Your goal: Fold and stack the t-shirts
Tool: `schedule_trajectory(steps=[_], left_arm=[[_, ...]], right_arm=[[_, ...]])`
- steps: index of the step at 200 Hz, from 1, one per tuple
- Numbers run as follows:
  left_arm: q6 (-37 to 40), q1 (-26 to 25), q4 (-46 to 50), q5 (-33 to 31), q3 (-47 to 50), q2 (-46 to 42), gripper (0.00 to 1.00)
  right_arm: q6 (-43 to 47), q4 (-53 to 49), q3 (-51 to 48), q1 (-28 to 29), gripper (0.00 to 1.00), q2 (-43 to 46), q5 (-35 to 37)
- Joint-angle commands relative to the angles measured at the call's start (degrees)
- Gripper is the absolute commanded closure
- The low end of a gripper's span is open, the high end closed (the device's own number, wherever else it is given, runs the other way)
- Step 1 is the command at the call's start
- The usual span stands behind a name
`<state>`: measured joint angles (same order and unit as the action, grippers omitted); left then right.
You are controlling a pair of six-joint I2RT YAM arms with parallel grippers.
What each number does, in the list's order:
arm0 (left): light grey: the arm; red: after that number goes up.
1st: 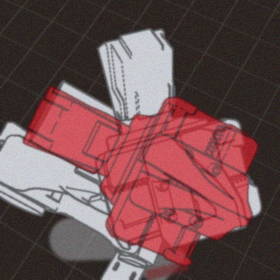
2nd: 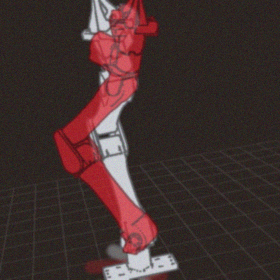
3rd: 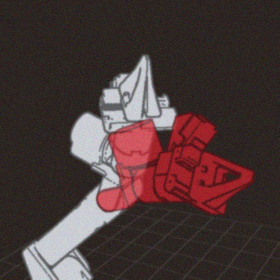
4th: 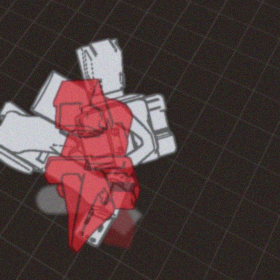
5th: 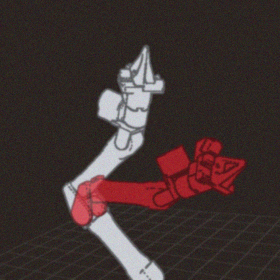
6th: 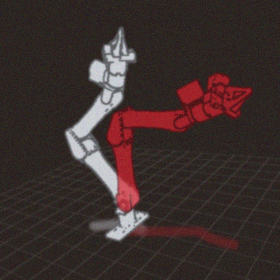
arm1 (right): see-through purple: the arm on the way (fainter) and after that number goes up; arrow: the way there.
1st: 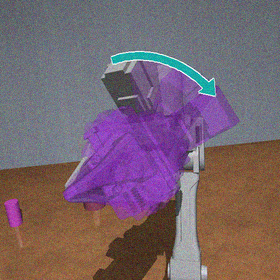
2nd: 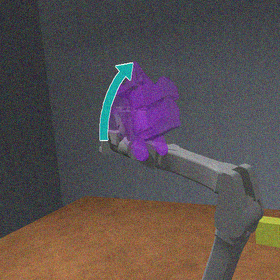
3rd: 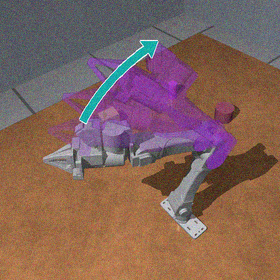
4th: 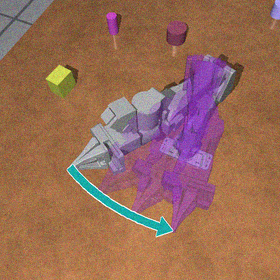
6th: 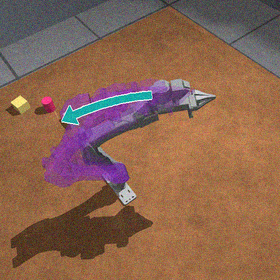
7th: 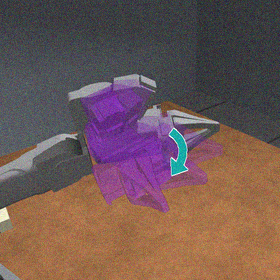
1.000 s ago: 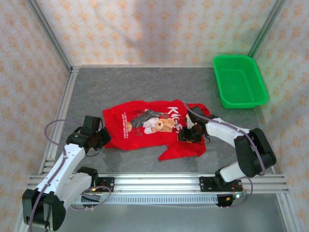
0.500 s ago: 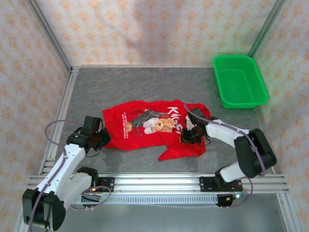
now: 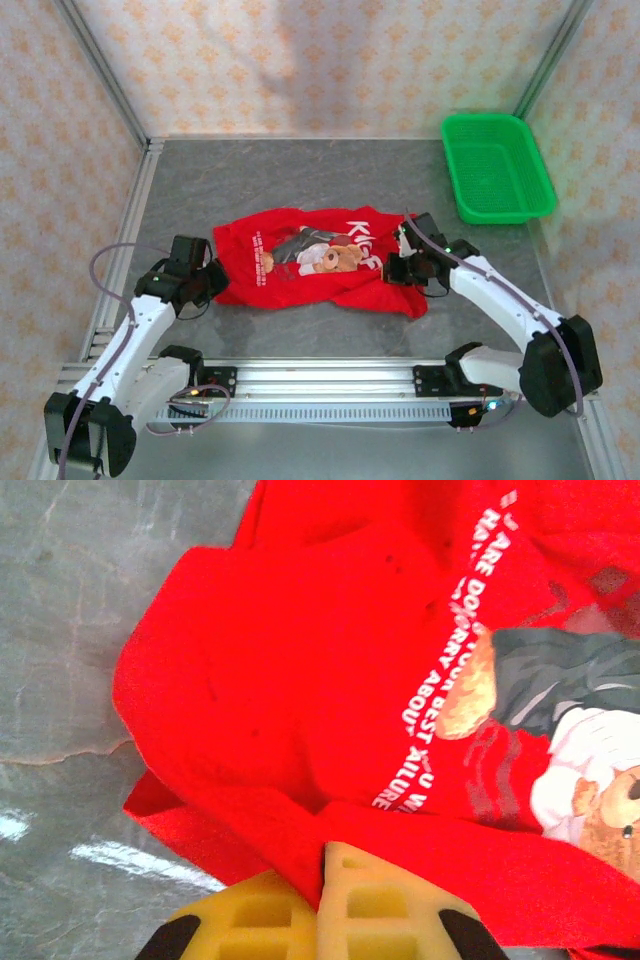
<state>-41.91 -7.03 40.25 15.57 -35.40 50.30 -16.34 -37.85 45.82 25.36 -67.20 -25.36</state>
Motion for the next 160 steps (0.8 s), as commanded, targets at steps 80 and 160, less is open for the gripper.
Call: schedule_trajectory(steps=[80, 160], left_arm=[[1.4, 0.55, 0.43, -1.24, -0.05, 1.54, 1.0], [1.8, 0.92, -0.07, -0.81, 1.2, 1.56, 1.0]], right_arm=[[-9.49, -5.9, -4.44, 0.23, 0.86, 0.93, 0.99], [-12.23, -4.4, -8.73, 0.33, 0.82, 5.92, -0.88]])
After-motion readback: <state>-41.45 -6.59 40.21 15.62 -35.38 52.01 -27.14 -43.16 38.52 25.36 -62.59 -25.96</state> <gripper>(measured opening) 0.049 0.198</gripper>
